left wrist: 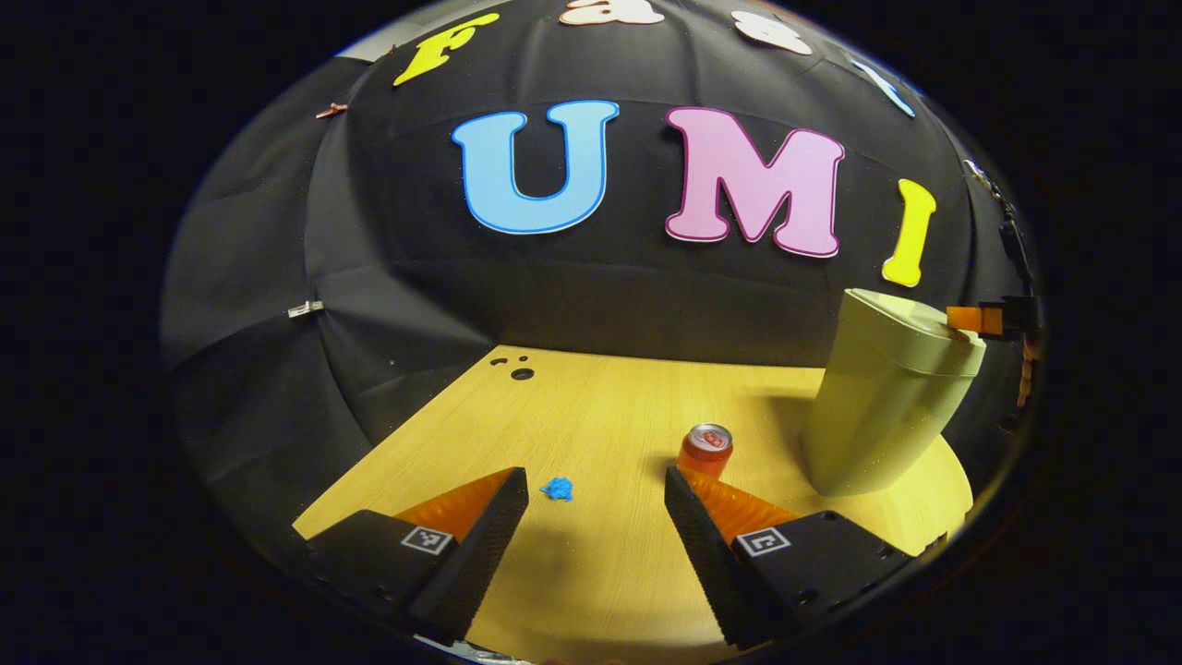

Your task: Press the lid of the desktop garbage bin to open it, pick up the crumpled paper on the desktop and throw it into the bin, then pick up the pop can on the desktop and drop it into the bin, and finally close the garbage bin lid.

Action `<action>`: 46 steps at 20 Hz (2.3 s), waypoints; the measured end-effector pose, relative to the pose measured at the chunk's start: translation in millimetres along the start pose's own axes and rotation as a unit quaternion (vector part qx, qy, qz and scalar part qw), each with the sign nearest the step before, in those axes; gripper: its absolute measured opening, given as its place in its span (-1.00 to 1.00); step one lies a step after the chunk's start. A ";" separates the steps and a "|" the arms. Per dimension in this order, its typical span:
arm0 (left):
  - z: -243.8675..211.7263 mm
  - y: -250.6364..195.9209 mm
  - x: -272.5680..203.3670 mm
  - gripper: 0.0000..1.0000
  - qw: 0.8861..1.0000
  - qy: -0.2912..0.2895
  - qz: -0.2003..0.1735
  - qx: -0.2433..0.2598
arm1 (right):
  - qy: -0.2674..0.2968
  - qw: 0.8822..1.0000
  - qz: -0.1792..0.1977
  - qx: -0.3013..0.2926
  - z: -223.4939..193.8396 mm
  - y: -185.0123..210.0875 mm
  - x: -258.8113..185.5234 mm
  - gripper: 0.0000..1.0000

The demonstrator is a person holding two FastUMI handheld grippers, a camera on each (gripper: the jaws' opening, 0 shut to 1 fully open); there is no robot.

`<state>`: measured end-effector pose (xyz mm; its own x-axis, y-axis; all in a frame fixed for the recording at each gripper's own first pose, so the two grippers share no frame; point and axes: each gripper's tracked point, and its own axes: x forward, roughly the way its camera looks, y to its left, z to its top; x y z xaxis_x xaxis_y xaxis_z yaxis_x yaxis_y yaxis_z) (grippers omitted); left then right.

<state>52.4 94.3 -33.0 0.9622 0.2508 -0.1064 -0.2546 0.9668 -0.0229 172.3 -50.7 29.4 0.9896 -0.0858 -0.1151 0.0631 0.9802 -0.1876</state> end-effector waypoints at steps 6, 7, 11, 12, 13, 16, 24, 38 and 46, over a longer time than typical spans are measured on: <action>1.2 11.6 -2.9 0.92 1.000 -0.006 0.010 -0.006 | -0.010 1.000 -0.005 -0.002 5.1 -2.7 -1.4 -0.89; 3.4 13.5 -3.8 0.92 1.000 -0.009 0.010 -0.008 | -0.013 1.000 -0.006 0.001 7.1 -2.6 -2.4 -0.89; 5.1 24.3 -11.1 0.91 1.000 -0.017 0.015 -0.012 | -0.009 1.000 -0.006 -0.013 15.4 -2.9 -4.6 -0.89; 4.7 28.4 -13.6 0.91 1.000 -0.019 0.016 -0.011 | -0.010 1.000 -0.007 -0.017 17.5 -3.1 -5.6 -0.90; 5.2 33.5 -14.9 0.91 1.000 -0.020 0.018 -0.010 | -0.014 1.000 -0.007 -0.017 21.7 -2.5 -9.2 -0.89; 3.9 46.8 -20.2 0.91 0.999 -0.023 0.024 -0.009 | -0.042 0.999 -0.013 -0.003 42.5 -0.5 -24.8 -0.89; -7.4 68.8 -30.9 0.91 0.999 -0.034 0.011 0.027 | -0.031 0.999 -0.024 0.037 36.8 6.3 -57.0 -0.89; -15.4 65.4 -13.9 0.92 0.998 -0.029 -0.050 0.027 | 0.014 0.997 -0.003 0.076 -25.5 46.0 -107.2 -0.89; -28.0 71.3 48.5 0.92 0.999 0.018 -0.023 -0.030 | 0.076 0.995 0.029 0.066 -78.0 53.8 -110.0 -0.10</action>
<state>78.2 174.0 -67.7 0.9690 0.2034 -0.1398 -0.2168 0.9723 -0.0879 56.8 -2.5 -44.2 0.9618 -0.0454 -0.2701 0.0336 0.9983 -0.0481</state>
